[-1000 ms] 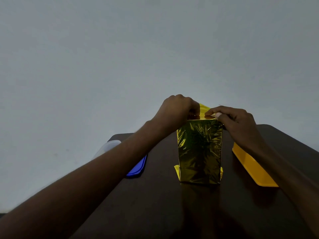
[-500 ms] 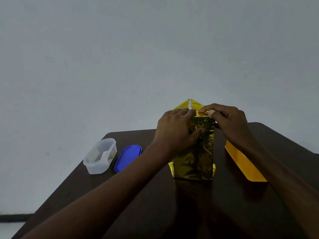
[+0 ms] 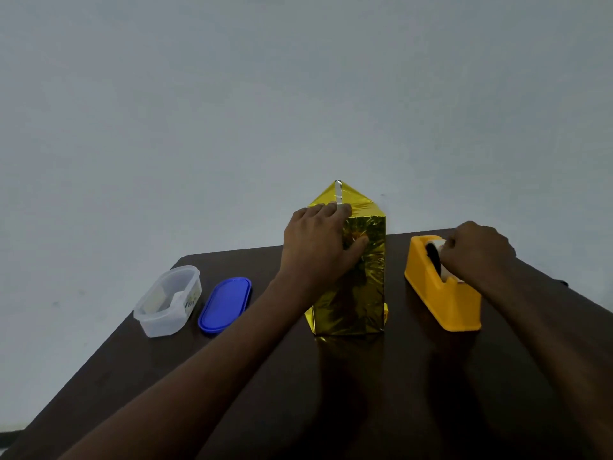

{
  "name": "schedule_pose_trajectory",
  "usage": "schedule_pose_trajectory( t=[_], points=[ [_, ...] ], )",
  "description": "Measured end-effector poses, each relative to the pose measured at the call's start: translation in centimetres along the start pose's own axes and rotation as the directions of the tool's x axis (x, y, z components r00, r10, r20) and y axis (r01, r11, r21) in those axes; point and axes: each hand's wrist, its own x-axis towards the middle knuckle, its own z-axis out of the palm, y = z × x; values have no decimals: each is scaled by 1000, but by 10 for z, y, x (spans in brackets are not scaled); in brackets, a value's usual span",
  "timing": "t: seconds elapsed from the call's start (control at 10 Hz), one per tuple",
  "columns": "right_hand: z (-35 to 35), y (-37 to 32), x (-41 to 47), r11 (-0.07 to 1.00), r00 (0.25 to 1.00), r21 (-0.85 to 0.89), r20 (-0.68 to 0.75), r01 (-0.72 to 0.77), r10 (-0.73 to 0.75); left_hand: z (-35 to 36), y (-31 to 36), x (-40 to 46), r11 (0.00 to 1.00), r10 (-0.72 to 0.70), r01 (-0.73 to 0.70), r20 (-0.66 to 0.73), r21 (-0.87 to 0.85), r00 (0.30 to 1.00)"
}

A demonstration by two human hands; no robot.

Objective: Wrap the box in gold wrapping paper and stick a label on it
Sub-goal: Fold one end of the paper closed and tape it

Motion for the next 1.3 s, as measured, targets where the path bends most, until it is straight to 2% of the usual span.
schedule_pose_trajectory(
  t=[0.1,0.2,0.3,0.4,0.5,0.6,0.7,0.8,0.9,1.0,1.1,1.2,1.3],
  points=[
    [1,12,-3,987,990,88,62,-134,129,0,0,2,1000,-5,4,7,12,1000],
    [-4,20,-4,983,984,72,55,-171,167,3,0,1,1000,-2,2,11,24,1000],
    [-7,23,1,922,954,272,193,-276,229,6,0,2,1000,-3,3,9,28,1000],
    [-6,33,14,928,908,170,325,-332,265,7,-1,3,1000,-5,5,11,31,1000],
    [-10,28,10,813,884,393,367,-429,289,6,-1,3,1000,-4,3,19,30,1000],
    [-15,25,7,778,870,410,350,-476,347,1,4,2,1000,0,-1,27,25,1000],
    [-19,24,-1,816,863,358,404,-453,302,0,4,1,1000,-4,3,28,13,1000],
    [-21,24,0,805,884,396,344,-442,317,-1,4,1,1000,-6,6,40,11,999],
    [-19,23,-5,751,909,515,264,-415,321,-1,3,2,1000,-3,2,41,6,999],
    [-13,29,-8,573,879,673,282,-467,386,0,2,2,1000,-7,7,28,1,1000],
    [-15,43,-32,780,959,557,162,-284,233,0,4,1,1000,-11,11,33,-1,999],
    [0,53,-47,696,926,636,84,-333,367,1,4,1,1000,-9,9,29,-7,1000],
    [12,60,-55,812,940,516,-35,-274,339,0,4,1,1000,-10,11,23,-16,1000]
  ],
)
